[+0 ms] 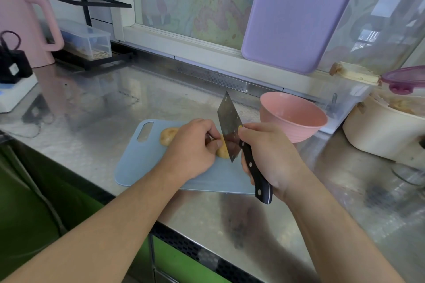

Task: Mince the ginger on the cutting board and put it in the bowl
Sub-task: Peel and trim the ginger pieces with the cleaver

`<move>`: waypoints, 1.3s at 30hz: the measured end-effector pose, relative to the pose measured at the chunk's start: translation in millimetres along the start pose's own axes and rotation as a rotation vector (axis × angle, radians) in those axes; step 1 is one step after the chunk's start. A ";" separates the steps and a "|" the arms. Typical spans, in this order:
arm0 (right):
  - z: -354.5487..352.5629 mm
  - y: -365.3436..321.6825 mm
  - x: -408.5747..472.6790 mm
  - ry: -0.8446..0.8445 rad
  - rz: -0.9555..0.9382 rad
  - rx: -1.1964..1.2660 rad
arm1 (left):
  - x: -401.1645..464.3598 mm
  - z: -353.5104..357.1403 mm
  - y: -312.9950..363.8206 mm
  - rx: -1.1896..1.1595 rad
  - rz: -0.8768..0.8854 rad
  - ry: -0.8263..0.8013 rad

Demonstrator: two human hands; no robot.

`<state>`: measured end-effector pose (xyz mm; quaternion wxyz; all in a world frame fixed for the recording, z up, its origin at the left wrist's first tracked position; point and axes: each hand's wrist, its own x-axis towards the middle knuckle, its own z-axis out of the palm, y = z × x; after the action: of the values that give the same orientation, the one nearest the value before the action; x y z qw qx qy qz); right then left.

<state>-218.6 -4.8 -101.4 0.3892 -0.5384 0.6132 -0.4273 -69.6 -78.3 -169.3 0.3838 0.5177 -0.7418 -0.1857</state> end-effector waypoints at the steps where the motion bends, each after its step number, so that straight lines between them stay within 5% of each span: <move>1: -0.4 -0.8 -1.4 0.001 0.004 -0.008 | 0.1 0.3 0.0 0.004 0.001 0.001; 15: 16.6 -1.2 14.0 -0.030 0.051 -0.266 | 1.2 0.6 -2.0 -0.026 0.010 0.002; 39: 4.0 0.0 4.2 0.026 -0.011 -0.018 | 0.5 -0.7 0.4 -0.017 -0.021 0.014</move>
<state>-215.3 -9.4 -102.9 0.3739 -0.5398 0.6189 -0.4310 -69.5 -78.4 -168.4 0.3913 0.5235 -0.7320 -0.1923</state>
